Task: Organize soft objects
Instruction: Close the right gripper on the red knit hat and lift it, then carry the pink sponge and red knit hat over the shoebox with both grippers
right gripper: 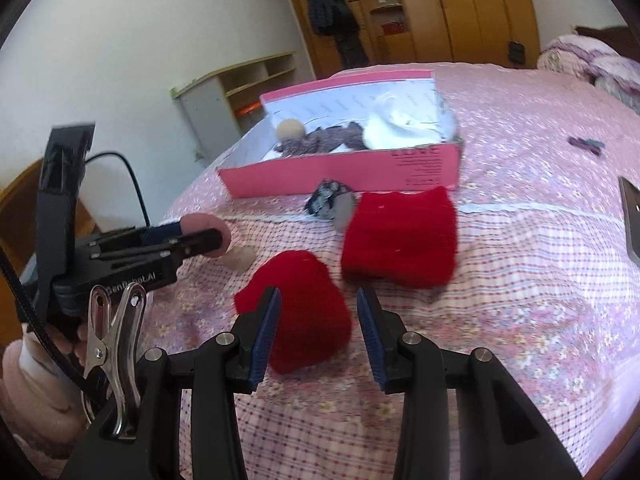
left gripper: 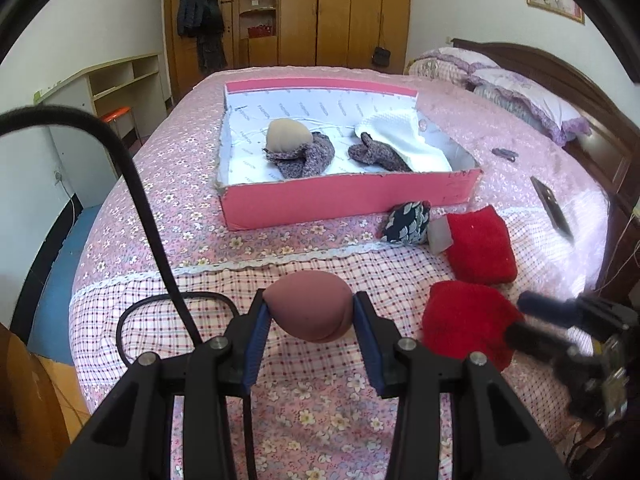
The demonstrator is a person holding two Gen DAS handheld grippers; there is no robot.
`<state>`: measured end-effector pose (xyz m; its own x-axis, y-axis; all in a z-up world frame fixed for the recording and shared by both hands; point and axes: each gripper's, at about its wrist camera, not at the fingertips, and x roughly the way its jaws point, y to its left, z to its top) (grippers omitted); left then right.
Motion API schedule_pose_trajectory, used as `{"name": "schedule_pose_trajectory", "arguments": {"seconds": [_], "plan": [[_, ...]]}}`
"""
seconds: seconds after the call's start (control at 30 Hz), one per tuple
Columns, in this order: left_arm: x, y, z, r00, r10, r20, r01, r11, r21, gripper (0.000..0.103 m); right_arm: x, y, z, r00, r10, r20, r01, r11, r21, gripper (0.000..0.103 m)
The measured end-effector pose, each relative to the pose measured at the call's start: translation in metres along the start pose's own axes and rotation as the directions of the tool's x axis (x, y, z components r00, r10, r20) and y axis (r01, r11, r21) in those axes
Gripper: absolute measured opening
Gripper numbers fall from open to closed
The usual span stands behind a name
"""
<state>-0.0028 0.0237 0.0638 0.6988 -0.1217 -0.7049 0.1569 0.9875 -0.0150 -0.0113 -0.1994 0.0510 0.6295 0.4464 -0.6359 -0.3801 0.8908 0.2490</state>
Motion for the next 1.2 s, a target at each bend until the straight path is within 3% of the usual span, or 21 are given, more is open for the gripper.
{"name": "schedule_pose_trajectory", "arguments": {"seconds": [0.2, 0.43, 0.7, 0.77, 0.97, 1.2], "plan": [[-0.011, 0.009, 0.000, 0.999, -0.019, 0.029, 0.020, 0.999, -0.035, 0.043, 0.019, 0.016, -0.002, 0.998, -0.048, -0.048, 0.044, 0.997, -0.068, 0.056], [-0.014, 0.015, -0.005, 0.999, -0.021, 0.033, 0.022, 0.999, -0.048, 0.043, 0.032, 0.028, -0.004, 0.991, -0.121, -0.063, 0.111, 0.984, -0.141, 0.056], [-0.016, 0.020, -0.007, 0.999, -0.024, 0.040, 0.027, 0.998, -0.059, 0.043, 0.046, 0.024, -0.010, 0.988, -0.114, -0.108, 0.100, 0.987, -0.128, 0.061], [-0.017, 0.021, -0.008, 0.999, -0.026, 0.040, 0.028, 0.998, -0.061, 0.043, 0.054, 0.017, -0.013, 0.982, -0.122, -0.145, 0.107, 0.989, -0.104, 0.061], [-0.020, 0.020, -0.006, 0.999, -0.030, 0.044, 0.033, 0.998, -0.061, 0.043, 0.054, 0.013, -0.012, 0.985, -0.109, -0.131, 0.097, 0.991, -0.093, 0.061], [-0.022, 0.020, -0.006, 0.998, -0.037, 0.049, 0.040, 0.997, -0.067, 0.043, 0.042, 0.011, -0.013, 0.990, -0.098, -0.106, 0.090, 0.993, -0.072, 0.050]]}}
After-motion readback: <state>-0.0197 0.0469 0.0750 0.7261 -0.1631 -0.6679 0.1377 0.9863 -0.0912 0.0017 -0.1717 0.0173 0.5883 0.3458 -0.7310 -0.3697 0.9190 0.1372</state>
